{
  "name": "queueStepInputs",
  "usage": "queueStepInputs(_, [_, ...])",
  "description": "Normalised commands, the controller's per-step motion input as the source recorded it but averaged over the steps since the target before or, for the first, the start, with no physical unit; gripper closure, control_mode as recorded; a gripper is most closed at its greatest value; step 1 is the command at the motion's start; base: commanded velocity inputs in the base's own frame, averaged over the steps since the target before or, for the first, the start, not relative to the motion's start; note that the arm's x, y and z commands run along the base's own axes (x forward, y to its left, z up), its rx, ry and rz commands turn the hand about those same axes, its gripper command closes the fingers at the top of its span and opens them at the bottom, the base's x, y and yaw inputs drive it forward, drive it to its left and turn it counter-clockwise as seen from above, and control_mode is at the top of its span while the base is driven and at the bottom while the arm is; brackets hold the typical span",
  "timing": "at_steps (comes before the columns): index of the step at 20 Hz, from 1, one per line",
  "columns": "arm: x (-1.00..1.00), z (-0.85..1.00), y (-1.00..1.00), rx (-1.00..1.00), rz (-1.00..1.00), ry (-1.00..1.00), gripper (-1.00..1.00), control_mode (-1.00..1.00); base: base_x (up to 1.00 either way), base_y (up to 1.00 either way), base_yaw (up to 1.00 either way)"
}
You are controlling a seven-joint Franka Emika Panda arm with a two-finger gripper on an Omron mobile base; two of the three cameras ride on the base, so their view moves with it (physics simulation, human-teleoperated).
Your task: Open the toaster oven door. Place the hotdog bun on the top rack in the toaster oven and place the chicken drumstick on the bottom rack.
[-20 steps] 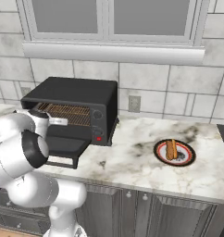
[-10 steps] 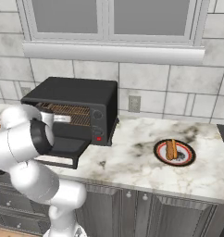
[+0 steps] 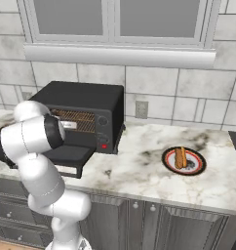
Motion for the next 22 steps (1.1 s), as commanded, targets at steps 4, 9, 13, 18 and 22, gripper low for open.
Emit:
queueStepInputs(4, [0.19,-0.32,0.08,0.00,0.00,0.00,-1.00,-1.00,0.00,0.00,0.00])
queueStepInputs(9, [0.21,-0.33,0.10,0.00,0.00,0.05,-1.00,-1.00,0.00,0.00,0.00])
queueStepInputs(13, [0.20,-0.42,0.12,0.00,0.00,0.08,-1.00,-1.00,0.00,0.00,0.00])
queueStepInputs(18, [0.07,-0.52,0.14,0.00,0.00,0.08,-1.00,-1.00,0.00,0.00,0.00])
queueStepInputs(22, [0.02,-0.57,0.12,0.00,0.00,0.05,-1.00,-1.00,0.00,0.00,0.00])
